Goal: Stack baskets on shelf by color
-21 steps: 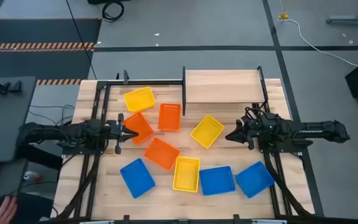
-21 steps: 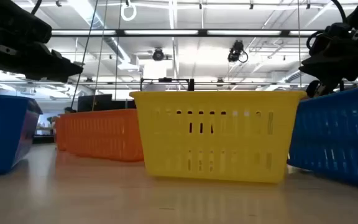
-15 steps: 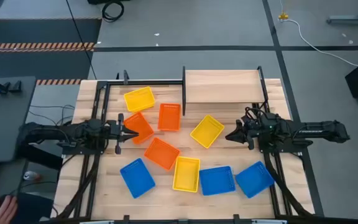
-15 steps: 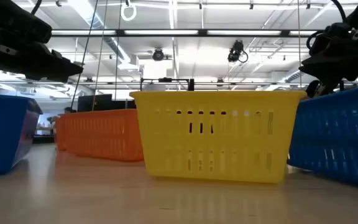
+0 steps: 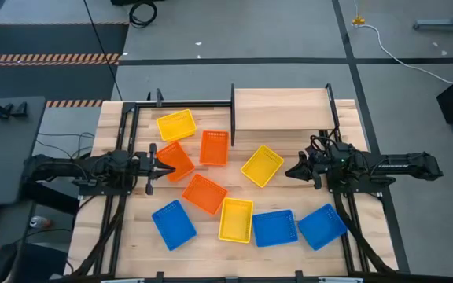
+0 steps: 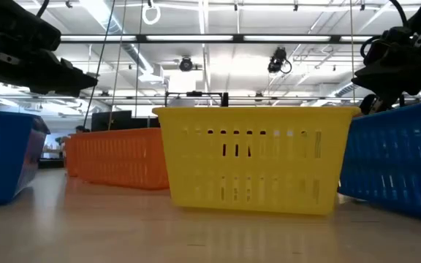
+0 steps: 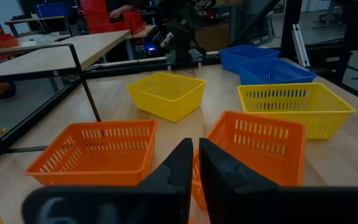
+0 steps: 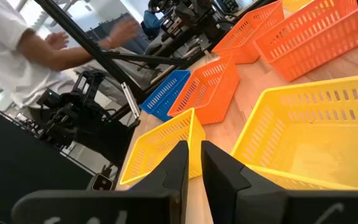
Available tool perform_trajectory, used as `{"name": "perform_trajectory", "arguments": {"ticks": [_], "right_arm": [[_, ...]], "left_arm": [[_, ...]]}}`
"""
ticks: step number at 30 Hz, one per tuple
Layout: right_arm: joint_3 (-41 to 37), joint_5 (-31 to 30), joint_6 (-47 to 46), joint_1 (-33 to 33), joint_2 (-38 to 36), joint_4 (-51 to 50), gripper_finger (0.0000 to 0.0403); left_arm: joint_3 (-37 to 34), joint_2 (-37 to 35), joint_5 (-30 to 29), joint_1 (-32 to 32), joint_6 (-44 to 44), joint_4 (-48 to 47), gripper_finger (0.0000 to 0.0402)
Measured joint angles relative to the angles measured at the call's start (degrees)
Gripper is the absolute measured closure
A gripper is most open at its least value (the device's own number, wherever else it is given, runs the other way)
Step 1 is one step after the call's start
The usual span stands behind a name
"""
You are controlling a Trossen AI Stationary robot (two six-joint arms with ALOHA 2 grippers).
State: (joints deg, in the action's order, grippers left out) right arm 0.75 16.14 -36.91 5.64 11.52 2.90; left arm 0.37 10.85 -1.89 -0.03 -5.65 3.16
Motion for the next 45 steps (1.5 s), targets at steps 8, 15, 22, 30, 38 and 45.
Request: {"name": "perform_trajectory", "arguments": {"ticks": [8, 15, 22, 30, 38, 45], "right_arm": [[0.0, 0.0, 0.0, 0.0, 0.0, 0.0, 0.0353], [0.0, 0.0, 0.0, 0.0, 0.0, 0.0, 0.0353], [0.0, 0.0, 0.0, 0.0, 0.0, 0.0, 0.0353], [0.0, 0.0, 0.0, 0.0, 0.0, 0.0, 0.0353], [0.0, 0.0, 0.0, 0.0, 0.0, 0.0, 0.0353], [0.0, 0.0, 0.0, 0.0, 0.0, 0.0, 0.0353]], "left_arm": [[0.0, 0.0, 0.0, 0.0, 0.0, 0.0, 0.0373], [0.0, 0.0, 0.0, 0.0, 0.0, 0.0, 0.0365], [0.0, 0.0, 0.0, 0.0, 0.0, 0.0, 0.0373], [0.0, 0.0, 0.0, 0.0, 0.0, 0.0, 0.0365], [0.0, 0.0, 0.0, 0.0, 0.0, 0.0, 0.0363], [0.0, 0.0, 0.0, 0.0, 0.0, 0.0, 0.0369]]}}
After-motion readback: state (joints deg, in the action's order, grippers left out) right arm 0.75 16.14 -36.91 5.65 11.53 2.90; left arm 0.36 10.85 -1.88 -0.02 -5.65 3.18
